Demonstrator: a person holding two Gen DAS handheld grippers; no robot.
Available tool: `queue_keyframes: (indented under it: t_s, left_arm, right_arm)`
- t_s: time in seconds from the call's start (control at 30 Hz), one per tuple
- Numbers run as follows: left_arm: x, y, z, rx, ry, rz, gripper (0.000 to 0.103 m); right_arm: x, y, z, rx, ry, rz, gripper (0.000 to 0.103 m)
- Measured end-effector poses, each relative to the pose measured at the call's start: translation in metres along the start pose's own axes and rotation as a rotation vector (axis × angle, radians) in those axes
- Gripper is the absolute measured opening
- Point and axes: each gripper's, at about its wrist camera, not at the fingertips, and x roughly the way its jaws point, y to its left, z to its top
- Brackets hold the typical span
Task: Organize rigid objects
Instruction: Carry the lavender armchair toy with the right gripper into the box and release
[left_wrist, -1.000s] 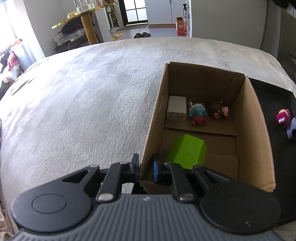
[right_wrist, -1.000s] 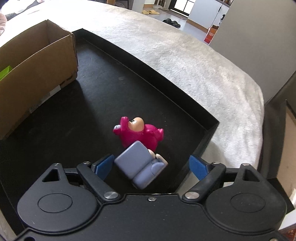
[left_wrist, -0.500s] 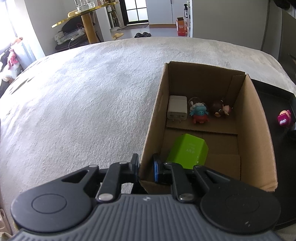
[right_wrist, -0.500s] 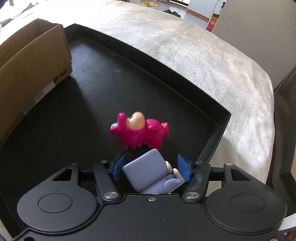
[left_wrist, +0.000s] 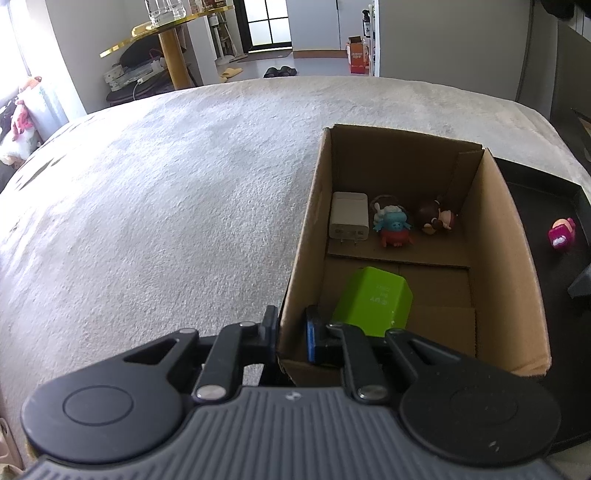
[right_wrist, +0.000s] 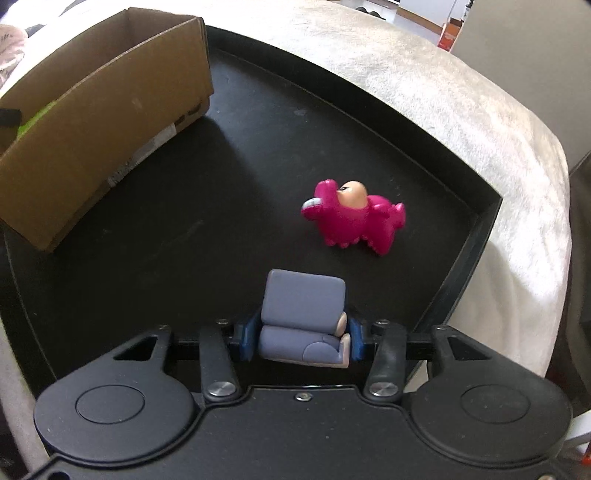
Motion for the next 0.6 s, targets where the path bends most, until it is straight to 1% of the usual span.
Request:
queue_keyframes:
  t_s: [0.1,0.2,0.33,0.4,0.6]
  left_arm:
    - [0.000,0.000,0.000,0.001,0.000,0.000,0.014]
    - [0.000,0.000,0.000,0.002,0.002,0.001,0.014]
    - [-0.001,0.000,0.000,0.006,0.004,-0.010,0.013]
    - [-0.001,0.000,0.000,0.007,0.004,-0.011,0.013]
    - [-0.004,0.004,-0.002,-0.005,-0.001,-0.021,0.012]
  right_arm:
    - [-0.005,0.011,0.001,-0.025,0.010,0.022,0.045]
    - [-0.014,0.023,0.004,-0.053,0.008,0.023,0.044]
    - [-0.026,0.032,0.013,-0.060,-0.009,0.027,0.044]
    - [-0.033,0.039,0.019,-0.079,-0.028,0.028,0.044]
    - [-0.046,0.056,0.038,-0.127,-0.044,0.022,0.044]
